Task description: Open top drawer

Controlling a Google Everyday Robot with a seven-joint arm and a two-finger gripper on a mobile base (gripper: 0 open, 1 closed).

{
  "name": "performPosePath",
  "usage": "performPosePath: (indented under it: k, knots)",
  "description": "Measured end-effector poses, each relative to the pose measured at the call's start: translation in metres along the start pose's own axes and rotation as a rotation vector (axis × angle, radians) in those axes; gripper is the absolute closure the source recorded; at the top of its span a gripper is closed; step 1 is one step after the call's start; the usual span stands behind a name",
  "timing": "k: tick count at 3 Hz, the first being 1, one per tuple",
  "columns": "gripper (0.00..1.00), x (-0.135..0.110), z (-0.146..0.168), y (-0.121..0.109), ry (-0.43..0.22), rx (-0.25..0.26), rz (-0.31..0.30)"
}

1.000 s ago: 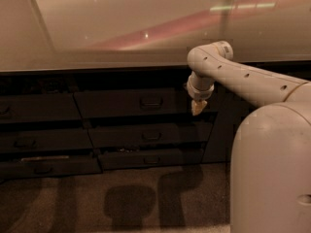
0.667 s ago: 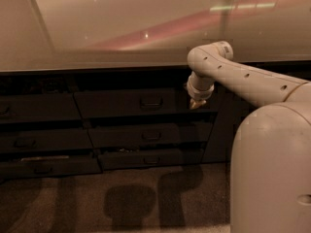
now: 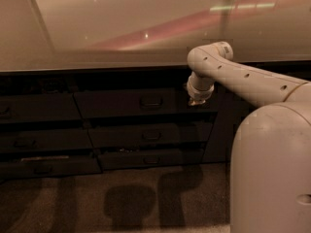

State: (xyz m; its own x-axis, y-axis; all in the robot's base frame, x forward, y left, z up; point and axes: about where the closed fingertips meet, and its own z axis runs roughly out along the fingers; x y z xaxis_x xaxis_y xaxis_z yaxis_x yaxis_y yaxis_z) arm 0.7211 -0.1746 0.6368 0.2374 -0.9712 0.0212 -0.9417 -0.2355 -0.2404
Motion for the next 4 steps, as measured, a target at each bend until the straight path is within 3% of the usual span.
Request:
performPosePath:
  k: [4]
  knots:
    - [1.0,0.0,-0.016,0.0,0.0,0.003,-0.003]
